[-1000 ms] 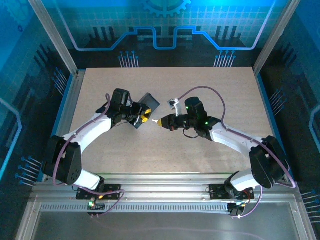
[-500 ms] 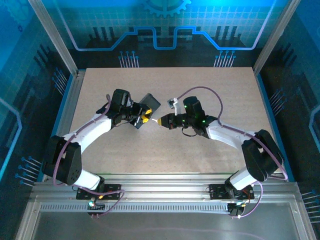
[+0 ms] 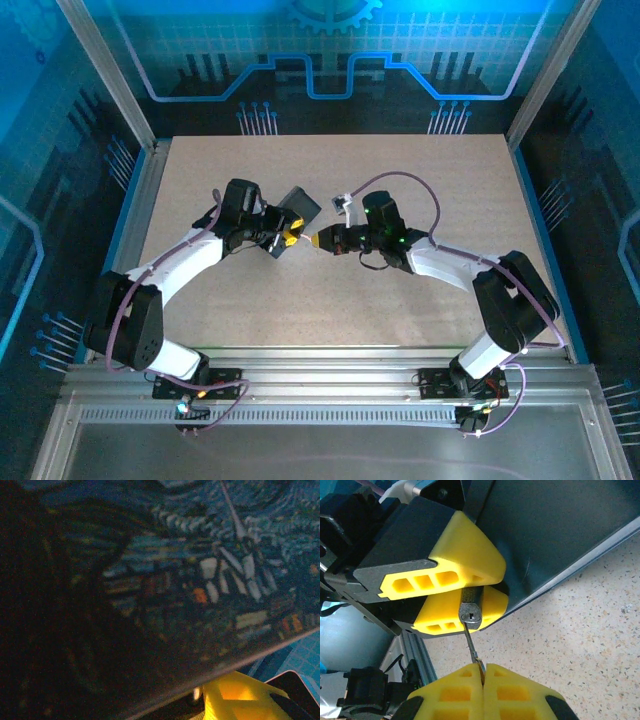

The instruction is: Unlock a padlock with a key

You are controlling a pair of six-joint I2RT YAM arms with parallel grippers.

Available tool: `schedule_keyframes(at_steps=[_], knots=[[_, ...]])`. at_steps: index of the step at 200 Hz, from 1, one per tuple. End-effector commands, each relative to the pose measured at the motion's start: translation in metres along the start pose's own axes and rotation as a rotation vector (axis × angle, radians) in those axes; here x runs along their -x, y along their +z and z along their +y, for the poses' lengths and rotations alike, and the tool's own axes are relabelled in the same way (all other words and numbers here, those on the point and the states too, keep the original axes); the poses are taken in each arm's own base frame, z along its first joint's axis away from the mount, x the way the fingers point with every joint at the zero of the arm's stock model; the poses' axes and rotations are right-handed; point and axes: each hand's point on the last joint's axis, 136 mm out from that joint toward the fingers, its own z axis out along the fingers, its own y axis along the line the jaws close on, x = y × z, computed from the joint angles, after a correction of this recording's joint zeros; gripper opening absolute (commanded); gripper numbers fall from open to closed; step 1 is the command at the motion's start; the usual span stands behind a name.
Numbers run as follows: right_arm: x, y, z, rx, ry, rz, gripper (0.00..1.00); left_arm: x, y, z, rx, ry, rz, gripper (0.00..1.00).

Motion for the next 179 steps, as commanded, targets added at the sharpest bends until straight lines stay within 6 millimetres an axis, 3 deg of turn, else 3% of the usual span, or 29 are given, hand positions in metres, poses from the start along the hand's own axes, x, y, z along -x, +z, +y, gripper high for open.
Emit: schedule_keyframes(at_steps=[1, 52, 179], knots=[[0.017, -0.003, 0.005, 0.033, -0.013, -0.044, 0.0, -0.01, -0.013, -0.025, -0.086, 0.044, 0.023, 0.0], [0.022, -0.003, 0.001, 0.04, 0.009, -0.056, 0.0, -0.011, -0.015, -0.023, -0.087, 0.04, 0.022, 0.0], [0.009, 0.009, 0.007, 0.063, 0.006, -0.02, 0.0, -0.011, -0.014, -0.025, -0.099, 0.037, 0.02, 0.0]])
